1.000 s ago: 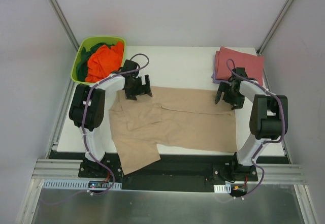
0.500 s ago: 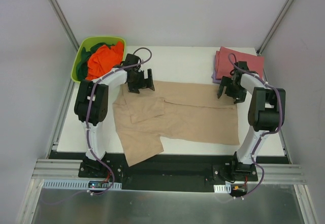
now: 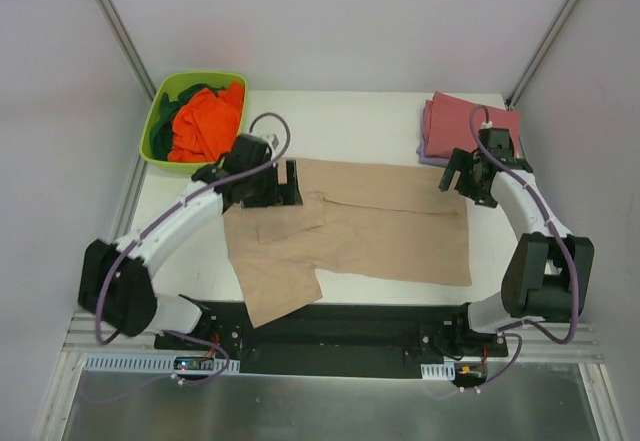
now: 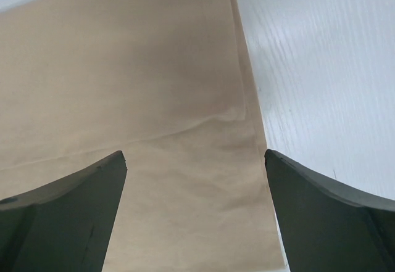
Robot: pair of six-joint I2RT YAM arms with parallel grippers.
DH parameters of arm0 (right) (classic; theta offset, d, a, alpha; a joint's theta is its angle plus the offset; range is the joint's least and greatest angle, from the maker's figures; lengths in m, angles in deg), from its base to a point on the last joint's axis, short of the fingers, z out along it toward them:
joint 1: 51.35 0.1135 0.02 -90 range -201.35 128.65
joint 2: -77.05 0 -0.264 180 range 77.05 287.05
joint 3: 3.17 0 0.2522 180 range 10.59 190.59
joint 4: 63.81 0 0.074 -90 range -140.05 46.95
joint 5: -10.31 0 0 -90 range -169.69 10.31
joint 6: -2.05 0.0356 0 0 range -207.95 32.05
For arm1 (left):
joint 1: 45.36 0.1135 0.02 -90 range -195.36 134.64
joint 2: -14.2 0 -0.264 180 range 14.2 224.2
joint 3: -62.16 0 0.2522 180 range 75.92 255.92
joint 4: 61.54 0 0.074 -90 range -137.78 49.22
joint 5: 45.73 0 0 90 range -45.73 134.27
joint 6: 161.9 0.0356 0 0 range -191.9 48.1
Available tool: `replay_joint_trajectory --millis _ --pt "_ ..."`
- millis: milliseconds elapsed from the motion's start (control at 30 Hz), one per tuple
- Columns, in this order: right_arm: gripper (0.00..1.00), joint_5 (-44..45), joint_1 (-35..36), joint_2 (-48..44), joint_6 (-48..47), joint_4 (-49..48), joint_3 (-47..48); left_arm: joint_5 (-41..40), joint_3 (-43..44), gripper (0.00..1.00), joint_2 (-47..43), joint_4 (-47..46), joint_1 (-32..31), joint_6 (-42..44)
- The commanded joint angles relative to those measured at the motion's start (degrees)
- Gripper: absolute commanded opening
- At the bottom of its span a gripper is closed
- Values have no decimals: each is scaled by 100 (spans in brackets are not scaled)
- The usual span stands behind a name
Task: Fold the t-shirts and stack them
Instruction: Fold the flattened tshirt in 1/3 of the way, then grap the side of the flattened tshirt closest away from the robot with both arms
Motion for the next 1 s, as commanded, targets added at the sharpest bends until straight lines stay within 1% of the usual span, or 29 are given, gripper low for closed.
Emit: replay_joint_trajectory --millis 0,67,133,167,233,267,367,400,433,500,567,633,700,733,767,800,933,967 --pt "96 -131 -13 -434 278 -9 -516 -748 -1189 99 -1158 1245 -743 -966" --pt "96 -236 -13 -460 296 8 -534 -1038 -1637 98 -1599 1844 -1113 -1414" --pt "96 -272 4 -461 296 -9 -517 -1101 -1919 95 -1924 2371 -1561 -1862" --pt "96 -472 13 -452 287 -1 -508 -988 -2068 94 -2091 2557 -1789 -2134" --pt "96 -474 39 -469 287 -26 -534 -778 -2429 94 -2469 2681 -2421 -2783" --pt "96 -465 39 -469 278 -18 -543 -628 -2613 93 -2610 2673 -2633 -3100" --pt "96 -430 48 -452 261 -18 -543 -487 -3070 86 -2857 2664 -2986 -3883" --pt "96 -421 48 -460 261 -18 -543 -486 -3202 81 -2866 2638 -3083 -4016" --pt "96 -421 48 -469 252 -18 -543 -451 -3291 78 -2840 2638 -3110 -4096" --pt "96 -404 48 -469 252 -27 -543 -547 -3353 77 -2761 2577 -3154 -4140" --pt "96 -412 48 -452 252 -27 -543 -548 -3371 72 -2595 2332 -3154 -4089" --pt "96 -395 48 -434 243 -18 -552 -408 -3388 63 -2340 1971 -3180 -3948" --pt "96 -377 40 -443 243 -18 -560 -451 -3336 60 -2059 1882 -3180 -3851" --pt "96 -369 48 -443 234 -18 -569 -503 -3292 57 -1919 1891 -3172 -3816" --pt "96 -368 48 -460 226 -9 -569 -521 -3248 49 -1804 1873 -3180 -3798" --pt "96 -368 40 -469 234 -1 -569 -495 -3213 44 -1699 1856 -3189 -3754" --pt "96 -368 48 -531 226 26 -587 -381 -3256 34 -1417 1864 -3303 -3649" --pt "96 -160 48 -574 252 35 -604 -337 -3265 31 -1390 1864 -3338 -3631"
